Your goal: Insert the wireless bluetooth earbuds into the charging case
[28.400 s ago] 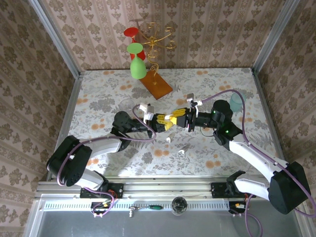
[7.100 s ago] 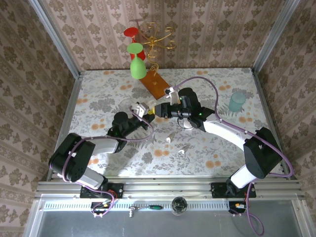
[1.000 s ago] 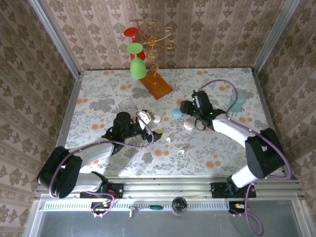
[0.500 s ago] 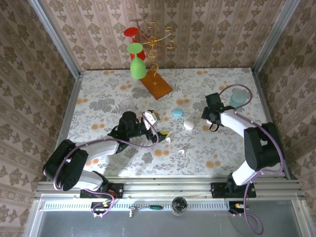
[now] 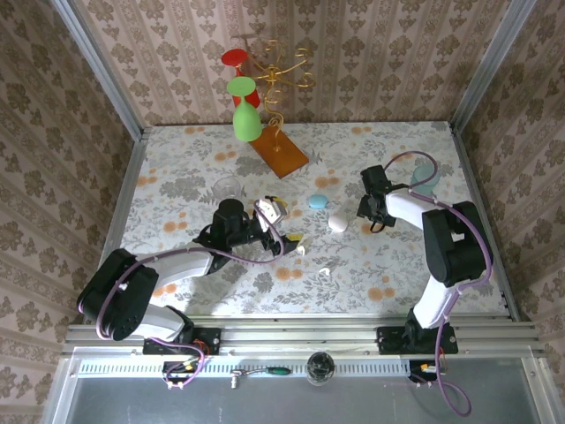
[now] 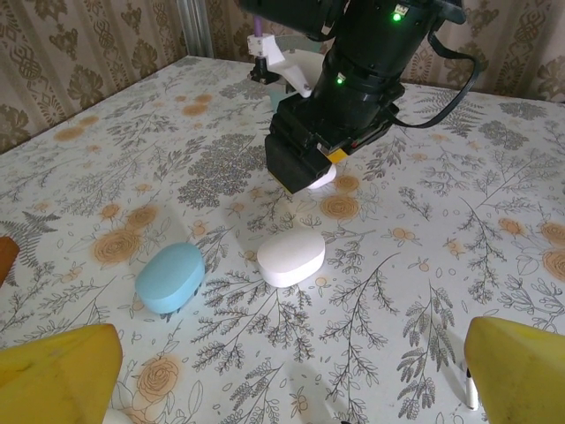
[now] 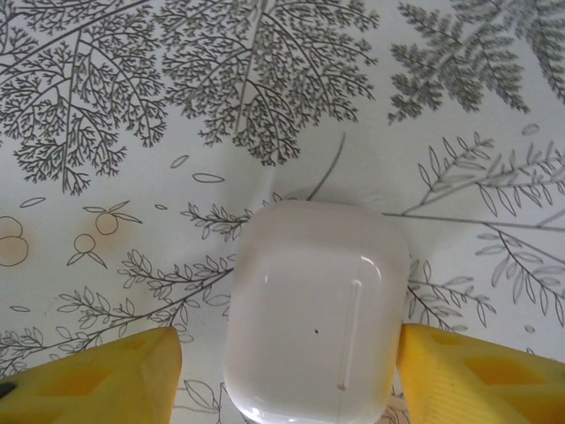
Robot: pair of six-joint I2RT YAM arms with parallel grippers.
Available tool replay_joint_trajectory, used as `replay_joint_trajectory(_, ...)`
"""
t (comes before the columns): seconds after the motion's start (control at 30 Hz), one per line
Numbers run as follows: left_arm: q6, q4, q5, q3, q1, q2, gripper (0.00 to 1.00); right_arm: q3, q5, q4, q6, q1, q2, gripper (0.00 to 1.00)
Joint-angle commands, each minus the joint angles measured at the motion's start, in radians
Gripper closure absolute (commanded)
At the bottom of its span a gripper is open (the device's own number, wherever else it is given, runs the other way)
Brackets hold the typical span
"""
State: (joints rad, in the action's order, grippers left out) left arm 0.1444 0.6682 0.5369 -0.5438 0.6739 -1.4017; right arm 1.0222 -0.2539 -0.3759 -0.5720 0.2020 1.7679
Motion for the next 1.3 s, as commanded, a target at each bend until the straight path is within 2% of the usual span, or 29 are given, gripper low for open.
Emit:
replay_joint_trajectory(0.0, -0.002, 0.056, -0.004, -0.002, 0.004, -0.008, 0.00, 0.035, 0.011, -0.036, 0.004, -0.010, 0.028, 0.40)
replay_joint_trajectory(0.3, -0.009, 0.032, -0.032, -0.004, 0.004, 0.004, 0.00, 0.094, 0.069, -0.105, 0.025, -0.017, 0.084, 0.53)
replay_joint_trajectory(0.47, -0.025, 0.010, -0.075, -0.004, 0.003, 0.010, 0.00, 0.063, 0.078, -0.063, 0.071, -0.012, 0.031, 0.55)
replay_joint_trajectory(0.67, -0.055, -0.266, -0.214, -0.091, -0.012, 0.023, 0.00, -0.045, 0.175, 0.087, 0.217, -0.004, -0.131, 0.57)
replay_joint_trajectory(0.73, -0.107, -0.360, -0.252, -0.126, -0.021, 0.025, 0.02, -0.066, 0.230, 0.125, 0.270, -0.001, -0.174, 0.57)
replay_joint_trajectory(0.77, -0.135, -0.410, -0.249, -0.145, -0.030, 0.030, 0.05, -0.076, 0.245, 0.143, 0.299, 0.007, -0.197, 0.57)
replay_joint_trajectory(0.93, -0.285, -0.572, -0.233, -0.145, -0.060, 0.103, 0.05, -0.073, 0.272, 0.146, 0.387, 0.057, -0.269, 0.56)
replay_joint_trajectory(1.0, -0.291, -0.587, -0.171, -0.115, -0.072, 0.157, 0.00, -0.083, 0.306, 0.176, 0.439, 0.083, -0.298, 0.56)
replay_joint_trajectory(1.1, -0.337, -0.638, -0.194, -0.104, -0.083, 0.239, 0.00, -0.082, 0.319, 0.190, 0.525, 0.140, -0.328, 0.56)
replay_joint_trajectory(1.13, -0.338, -0.650, -0.178, -0.108, -0.088, 0.260, 0.00, -0.079, 0.321, 0.190, 0.556, 0.160, -0.333, 0.56)
replay_joint_trajectory(1.2, -0.296, -0.631, -0.079, -0.108, -0.097, 0.288, 0.00, -0.079, 0.325, 0.202, 0.629, 0.206, -0.348, 0.56)
replay_joint_trajectory(1.27, -0.340, -0.616, -0.074, -0.113, -0.114, 0.286, 0.00, -0.080, 0.348, 0.211, 0.699, 0.240, -0.362, 0.56)
